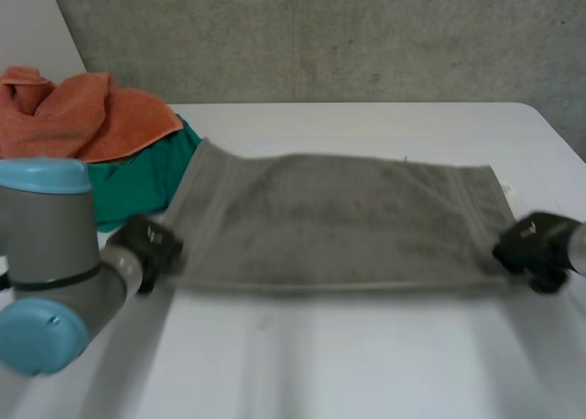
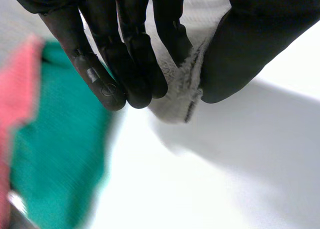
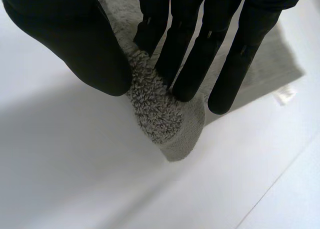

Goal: Fold the laundry.

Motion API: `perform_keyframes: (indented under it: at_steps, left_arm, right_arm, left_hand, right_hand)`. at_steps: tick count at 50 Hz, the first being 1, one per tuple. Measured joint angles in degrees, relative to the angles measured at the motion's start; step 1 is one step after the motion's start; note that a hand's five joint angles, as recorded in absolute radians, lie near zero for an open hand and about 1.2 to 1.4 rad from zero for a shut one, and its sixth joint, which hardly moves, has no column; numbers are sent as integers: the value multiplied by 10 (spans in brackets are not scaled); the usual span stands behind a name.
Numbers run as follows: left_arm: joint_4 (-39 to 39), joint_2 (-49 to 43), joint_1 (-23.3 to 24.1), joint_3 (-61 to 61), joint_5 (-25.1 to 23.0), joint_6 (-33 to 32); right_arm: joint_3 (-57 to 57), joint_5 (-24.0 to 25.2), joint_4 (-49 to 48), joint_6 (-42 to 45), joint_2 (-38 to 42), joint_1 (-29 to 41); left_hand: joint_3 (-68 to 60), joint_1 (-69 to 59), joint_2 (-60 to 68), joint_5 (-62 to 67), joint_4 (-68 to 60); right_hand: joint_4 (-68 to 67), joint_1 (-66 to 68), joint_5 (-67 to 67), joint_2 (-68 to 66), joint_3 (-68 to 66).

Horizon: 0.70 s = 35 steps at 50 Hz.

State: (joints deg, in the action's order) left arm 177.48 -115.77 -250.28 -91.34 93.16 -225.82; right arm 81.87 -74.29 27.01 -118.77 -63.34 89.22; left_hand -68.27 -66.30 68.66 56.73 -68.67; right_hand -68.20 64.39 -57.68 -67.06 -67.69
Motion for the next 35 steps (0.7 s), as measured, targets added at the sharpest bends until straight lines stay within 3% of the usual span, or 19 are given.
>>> perform_keyframes:
  at_steps: [3, 9, 16, 23, 34, 35]
  left_arm:
    - [-126, 39, 12, -40, 22, -20]
    - [-221, 67, 24, -31, 20, -23]
    - [-175, 27, 23, 92, 5, -13]
    - [-108, -99, 20, 261, 9, -3]
    - [-79, -275, 25, 498, 22, 2]
    - [-73, -287, 26, 514, 19, 2]
  right_arm:
    - [25, -7, 100, 92, -30, -27]
    - [17, -4, 131, 139, -28, -42]
    - [-40, 5, 25, 48, 16, -32]
    - [-84, 10, -134, -52, 63, -10]
    - [-140, -7, -337, -106, 152, 32]
    - [-151, -14, -348, -108, 166, 36]
  left_hand:
    - [0, 0, 0, 0, 0]
    - [0, 0, 0, 0, 0]
    - [0, 0, 0, 0, 0]
    - [0, 0, 0, 0, 0]
    - [0, 0, 0, 0, 0]
    - [22, 19, -21, -13, 13]
  right_hand:
    - [0, 0, 0, 0, 0]
    - [0, 0, 0, 0, 0]
    - [0, 0, 0, 0, 0]
    - [0, 0, 0, 0, 0]
    - [0, 0, 0, 0, 0]
    - [65, -65, 67, 65, 67]
